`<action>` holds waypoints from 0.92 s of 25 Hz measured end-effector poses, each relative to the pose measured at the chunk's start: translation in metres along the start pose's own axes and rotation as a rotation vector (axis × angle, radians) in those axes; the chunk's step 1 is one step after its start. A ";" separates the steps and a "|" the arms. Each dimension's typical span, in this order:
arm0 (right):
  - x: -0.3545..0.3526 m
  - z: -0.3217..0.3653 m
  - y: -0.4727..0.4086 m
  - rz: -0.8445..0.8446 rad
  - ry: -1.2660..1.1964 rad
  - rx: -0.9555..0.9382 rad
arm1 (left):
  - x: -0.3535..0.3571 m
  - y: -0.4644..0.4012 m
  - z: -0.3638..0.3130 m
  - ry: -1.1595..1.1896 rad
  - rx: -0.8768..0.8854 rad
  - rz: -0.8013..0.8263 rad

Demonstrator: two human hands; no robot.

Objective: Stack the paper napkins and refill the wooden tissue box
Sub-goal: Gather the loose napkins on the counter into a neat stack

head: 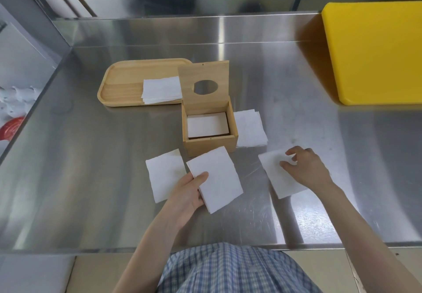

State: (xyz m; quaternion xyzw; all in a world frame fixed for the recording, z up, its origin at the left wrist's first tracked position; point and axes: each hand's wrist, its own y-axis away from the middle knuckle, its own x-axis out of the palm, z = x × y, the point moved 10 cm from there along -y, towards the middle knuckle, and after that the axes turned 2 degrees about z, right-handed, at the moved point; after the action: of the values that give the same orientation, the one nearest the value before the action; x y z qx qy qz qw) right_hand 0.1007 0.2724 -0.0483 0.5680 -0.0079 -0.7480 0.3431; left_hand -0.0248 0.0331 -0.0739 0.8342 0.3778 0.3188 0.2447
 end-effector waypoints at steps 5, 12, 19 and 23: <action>0.010 -0.007 0.001 0.043 0.171 0.071 | 0.000 0.000 0.002 -0.028 -0.018 -0.028; 0.017 -0.001 0.003 0.000 -0.036 0.049 | 0.000 -0.002 0.005 -0.005 -0.035 -0.031; 0.023 0.007 0.013 0.080 -0.177 -0.013 | -0.006 -0.004 0.007 0.012 -0.037 -0.055; 0.012 0.041 0.032 0.162 -0.425 -0.127 | -0.006 -0.003 0.008 0.028 -0.032 -0.043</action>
State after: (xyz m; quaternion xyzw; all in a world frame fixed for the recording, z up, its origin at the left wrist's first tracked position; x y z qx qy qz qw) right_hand 0.0804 0.2262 -0.0308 0.3723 -0.0786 -0.8199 0.4278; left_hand -0.0231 0.0288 -0.0832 0.8173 0.3938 0.3310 0.2595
